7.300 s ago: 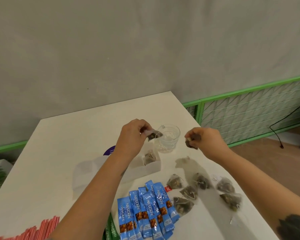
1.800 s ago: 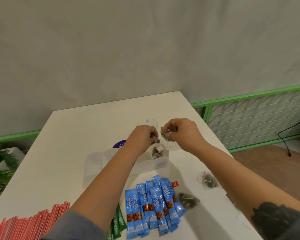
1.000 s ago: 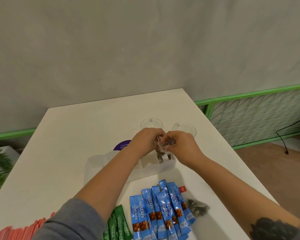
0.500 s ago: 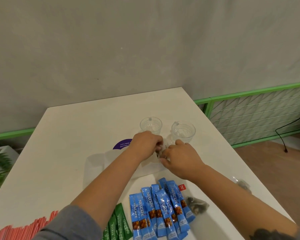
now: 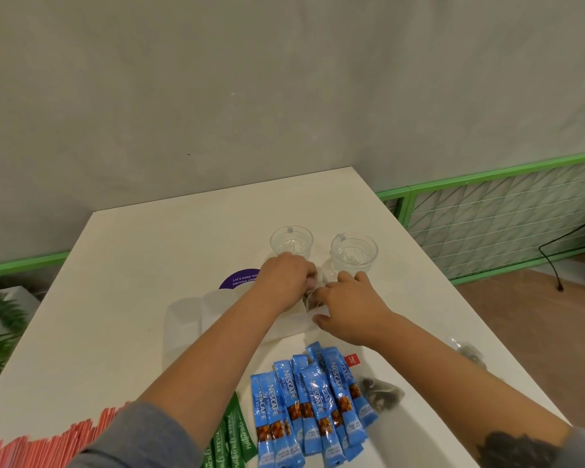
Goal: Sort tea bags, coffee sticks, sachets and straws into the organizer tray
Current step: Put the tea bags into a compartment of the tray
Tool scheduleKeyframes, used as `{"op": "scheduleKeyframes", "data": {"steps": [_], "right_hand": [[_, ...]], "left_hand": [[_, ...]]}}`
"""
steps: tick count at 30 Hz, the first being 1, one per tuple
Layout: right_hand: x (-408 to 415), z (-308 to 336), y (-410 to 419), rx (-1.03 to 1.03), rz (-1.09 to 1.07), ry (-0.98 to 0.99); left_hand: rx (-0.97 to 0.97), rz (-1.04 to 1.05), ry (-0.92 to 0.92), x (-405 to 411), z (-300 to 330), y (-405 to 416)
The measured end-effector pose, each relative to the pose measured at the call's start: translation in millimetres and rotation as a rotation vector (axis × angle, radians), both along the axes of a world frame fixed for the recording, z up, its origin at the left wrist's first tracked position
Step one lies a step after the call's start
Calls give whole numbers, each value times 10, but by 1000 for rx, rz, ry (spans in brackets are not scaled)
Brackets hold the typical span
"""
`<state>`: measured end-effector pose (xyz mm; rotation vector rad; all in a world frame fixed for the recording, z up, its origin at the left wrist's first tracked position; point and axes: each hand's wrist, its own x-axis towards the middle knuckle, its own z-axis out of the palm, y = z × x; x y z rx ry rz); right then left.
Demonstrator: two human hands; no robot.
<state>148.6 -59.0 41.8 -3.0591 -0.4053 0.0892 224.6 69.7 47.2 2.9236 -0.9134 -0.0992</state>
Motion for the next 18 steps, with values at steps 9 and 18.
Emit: {"op": "scheduleKeyframes", "data": {"steps": [9, 18], "right_hand": [[-47, 108, -154, 262, -107, -124], [-171, 206, -412, 415, -212, -133]], "left_hand": [[-116, 21, 6, -62, -40, -28], [71, 71, 45, -141, -109, -144]]}}
